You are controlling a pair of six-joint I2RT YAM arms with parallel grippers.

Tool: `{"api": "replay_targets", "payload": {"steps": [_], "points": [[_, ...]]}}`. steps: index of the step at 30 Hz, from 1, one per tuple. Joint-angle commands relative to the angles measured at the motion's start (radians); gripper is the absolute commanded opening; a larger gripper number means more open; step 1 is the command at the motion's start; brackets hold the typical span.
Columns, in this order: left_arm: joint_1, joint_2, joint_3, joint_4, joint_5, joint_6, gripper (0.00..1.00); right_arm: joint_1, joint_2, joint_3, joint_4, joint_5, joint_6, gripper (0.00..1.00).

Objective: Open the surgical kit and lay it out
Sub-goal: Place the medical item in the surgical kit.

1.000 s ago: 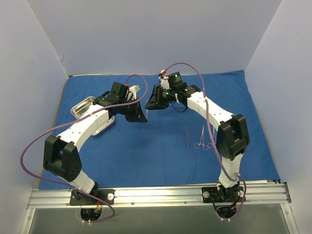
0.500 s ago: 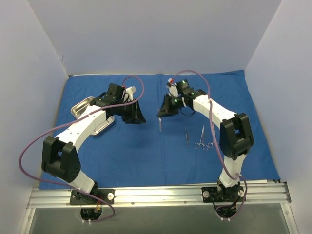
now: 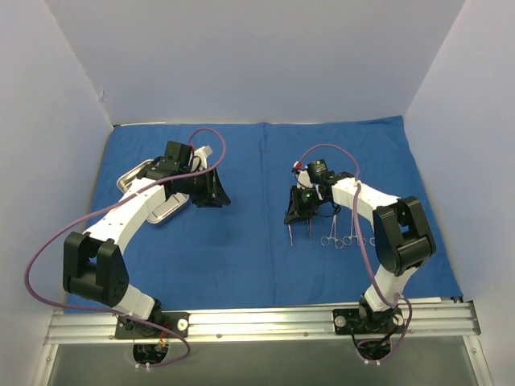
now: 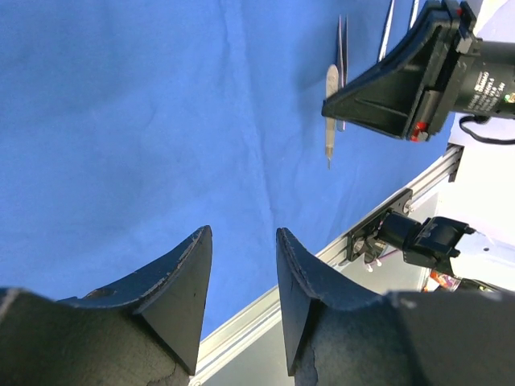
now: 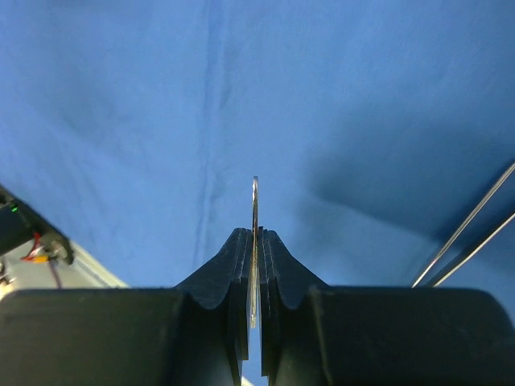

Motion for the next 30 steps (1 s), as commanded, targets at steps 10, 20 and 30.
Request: {"api": "replay_targets", "payload": {"steps": [10,20,30], "points": [[0.044,-0.019,0.039,-0.035,0.040,0.054,0.46,-0.005,0.100,-0.012,0.068,0.094,-0.027,0.02],[0.074,-0.030,0.028,-0.051,0.046,0.066,0.48,-0.003,0.089,-0.026,0.062,0.189,0.003,0.42],[0.084,-0.092,0.030,-0.075,-0.020,0.083,0.58,0.012,-0.069,0.210,-0.124,0.480,0.025,1.00]]}}
